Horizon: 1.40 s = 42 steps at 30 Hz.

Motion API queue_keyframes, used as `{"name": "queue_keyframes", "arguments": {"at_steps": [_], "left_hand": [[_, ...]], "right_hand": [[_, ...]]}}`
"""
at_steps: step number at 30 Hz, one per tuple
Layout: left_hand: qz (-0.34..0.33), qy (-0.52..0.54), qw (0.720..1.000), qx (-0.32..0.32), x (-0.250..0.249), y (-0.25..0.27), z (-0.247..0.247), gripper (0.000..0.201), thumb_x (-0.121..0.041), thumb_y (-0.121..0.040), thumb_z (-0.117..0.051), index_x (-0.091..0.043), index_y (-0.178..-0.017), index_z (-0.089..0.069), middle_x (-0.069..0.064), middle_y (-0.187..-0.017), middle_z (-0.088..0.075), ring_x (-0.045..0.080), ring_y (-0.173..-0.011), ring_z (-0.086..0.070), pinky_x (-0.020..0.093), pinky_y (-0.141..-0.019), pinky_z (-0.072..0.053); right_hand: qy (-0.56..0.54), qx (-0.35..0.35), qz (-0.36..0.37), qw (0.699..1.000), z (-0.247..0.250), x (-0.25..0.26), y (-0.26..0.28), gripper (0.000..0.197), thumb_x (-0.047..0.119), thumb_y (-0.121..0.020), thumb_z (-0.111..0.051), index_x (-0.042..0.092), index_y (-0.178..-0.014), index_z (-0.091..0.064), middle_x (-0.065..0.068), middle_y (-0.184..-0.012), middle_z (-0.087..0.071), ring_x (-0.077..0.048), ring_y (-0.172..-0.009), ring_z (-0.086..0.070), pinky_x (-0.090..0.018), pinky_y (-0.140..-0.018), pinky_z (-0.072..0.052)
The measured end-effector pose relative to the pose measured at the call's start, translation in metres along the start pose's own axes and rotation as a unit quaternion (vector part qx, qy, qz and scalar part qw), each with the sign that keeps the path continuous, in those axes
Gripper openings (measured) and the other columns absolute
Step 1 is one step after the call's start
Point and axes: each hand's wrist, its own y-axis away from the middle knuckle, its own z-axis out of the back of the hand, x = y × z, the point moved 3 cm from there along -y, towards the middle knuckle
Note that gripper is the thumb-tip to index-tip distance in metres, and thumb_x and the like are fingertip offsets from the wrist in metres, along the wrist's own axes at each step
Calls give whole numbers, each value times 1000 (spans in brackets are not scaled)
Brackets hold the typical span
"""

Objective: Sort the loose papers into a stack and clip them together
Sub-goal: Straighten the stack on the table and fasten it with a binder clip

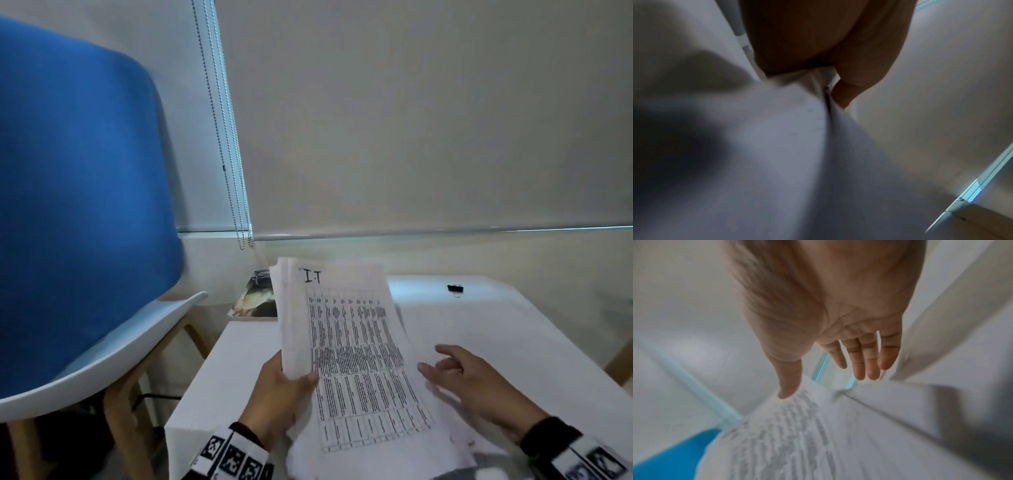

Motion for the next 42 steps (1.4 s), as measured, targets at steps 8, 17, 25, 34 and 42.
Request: {"name": "queue_keyframes", "arguments": {"at_steps": [8, 17, 25, 34, 42], "left_hand": [[-113, 16, 988, 103, -85, 7, -44, 32, -6, -82, -75, 6, -108, -62, 15, -93, -65, 23, -84, -64, 35, -74, -59], [-174, 95, 975, 98, -140, -6, -58, 48, -43, -71, -81, -30, -115, -66, -7, -109, -77, 13, -107, -70, 35, -93, -54], [-219, 159, 961, 58, -179, -9, -63, 56, -54, -74, -73, -14, -113, -69, 14, -112, -75, 34, -106, -71, 59, -96, -53], [-304, 112, 946, 30, -205, -10, -61, 30, -15, -83, -74, -8, -109, -62, 9, -97, -72, 18, -83, -72, 33, -73, -63], [-257, 47, 963, 69, -173, -21, -70, 57, -53, -65, -78, -16, -108, -67, 7, -100, -77, 26, -97, -73, 43, -83, -61]], "right_hand": [[-232, -83, 175, 953, 44, 86, 13, 42, 40, -78, -74, 10, -106, -72, 5, -101, -79, -6, -102, -72, -33, -100, -49], [-191, -103, 280, 935, 76, 115, 12, 61, 53, -66, -82, 3, -100, -73, -20, -99, -76, -38, -97, -71, -46, -90, -57], [-285, -65, 299, 908, 84, 123, 4, 57, 43, -61, -88, 13, -107, -76, -13, -107, -77, -33, -102, -73, -44, -90, -57], [-302, -67, 317, 897, 103, 136, 2, 55, 27, -61, -88, 4, -109, -74, -18, -107, -76, -38, -103, -71, -48, -94, -54], [-297, 0, 274, 915, 84, 121, -2, 76, 44, -46, -96, 7, -109, -75, -18, -110, -75, -34, -104, -72, -56, -103, -48]]}}
